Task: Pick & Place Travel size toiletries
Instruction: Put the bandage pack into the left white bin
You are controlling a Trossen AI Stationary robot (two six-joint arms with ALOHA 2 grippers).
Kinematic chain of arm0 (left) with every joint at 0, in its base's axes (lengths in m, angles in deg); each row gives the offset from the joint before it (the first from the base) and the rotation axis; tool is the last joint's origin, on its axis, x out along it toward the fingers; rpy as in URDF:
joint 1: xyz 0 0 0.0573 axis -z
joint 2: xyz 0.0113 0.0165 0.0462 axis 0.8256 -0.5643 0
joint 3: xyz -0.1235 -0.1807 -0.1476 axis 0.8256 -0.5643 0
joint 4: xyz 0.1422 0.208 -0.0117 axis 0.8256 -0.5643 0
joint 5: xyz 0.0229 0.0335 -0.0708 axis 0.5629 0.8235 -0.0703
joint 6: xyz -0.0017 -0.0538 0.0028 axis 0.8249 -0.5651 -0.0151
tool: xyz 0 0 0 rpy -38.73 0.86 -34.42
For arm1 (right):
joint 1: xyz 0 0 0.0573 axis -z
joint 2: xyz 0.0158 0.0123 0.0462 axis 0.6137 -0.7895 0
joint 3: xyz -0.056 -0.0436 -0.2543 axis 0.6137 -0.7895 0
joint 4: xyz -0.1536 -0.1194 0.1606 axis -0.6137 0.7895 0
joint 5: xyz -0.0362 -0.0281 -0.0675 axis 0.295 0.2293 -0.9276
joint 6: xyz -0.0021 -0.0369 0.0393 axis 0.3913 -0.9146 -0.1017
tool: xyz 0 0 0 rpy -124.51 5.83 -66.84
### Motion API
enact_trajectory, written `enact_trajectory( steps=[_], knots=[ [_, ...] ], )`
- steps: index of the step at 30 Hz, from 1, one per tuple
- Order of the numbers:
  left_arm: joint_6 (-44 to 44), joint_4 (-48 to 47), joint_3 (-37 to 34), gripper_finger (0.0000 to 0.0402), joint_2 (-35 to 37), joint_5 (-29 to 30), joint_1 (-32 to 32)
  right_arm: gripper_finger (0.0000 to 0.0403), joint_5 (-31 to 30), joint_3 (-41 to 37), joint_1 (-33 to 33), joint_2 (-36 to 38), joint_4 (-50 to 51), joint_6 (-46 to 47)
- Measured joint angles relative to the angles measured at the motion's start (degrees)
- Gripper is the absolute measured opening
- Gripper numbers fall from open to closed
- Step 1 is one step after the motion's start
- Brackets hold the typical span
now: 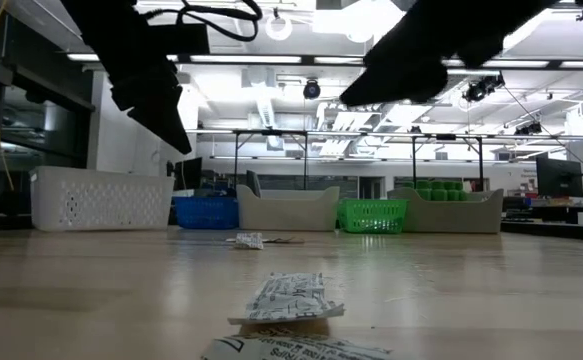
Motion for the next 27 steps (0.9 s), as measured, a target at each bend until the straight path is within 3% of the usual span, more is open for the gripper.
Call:
enact_trajectory(
  steps=[13, 22, 27],
  knots=[
    [-0.12, 1.52, 0.0, 0.0177, -0.35, -0.04, -0.11, 0.027, -4.31, 0.66, -5.0, -20.74, -23.72, -0.47],
    [0.01, 2.01, -0.02, 0.0177, -0.35, -0.11, -0.11, 0.027, -6.77, 8.83, -6.14, -29.1, -22.31, -2.0],
    [0.01, 1.89, -0.02, 0.0177, -0.33, -1.02, -0.11, 0.027, -8.85, 10.91, -5.94, -29.34, -14.51, 2.89]
  ],
)
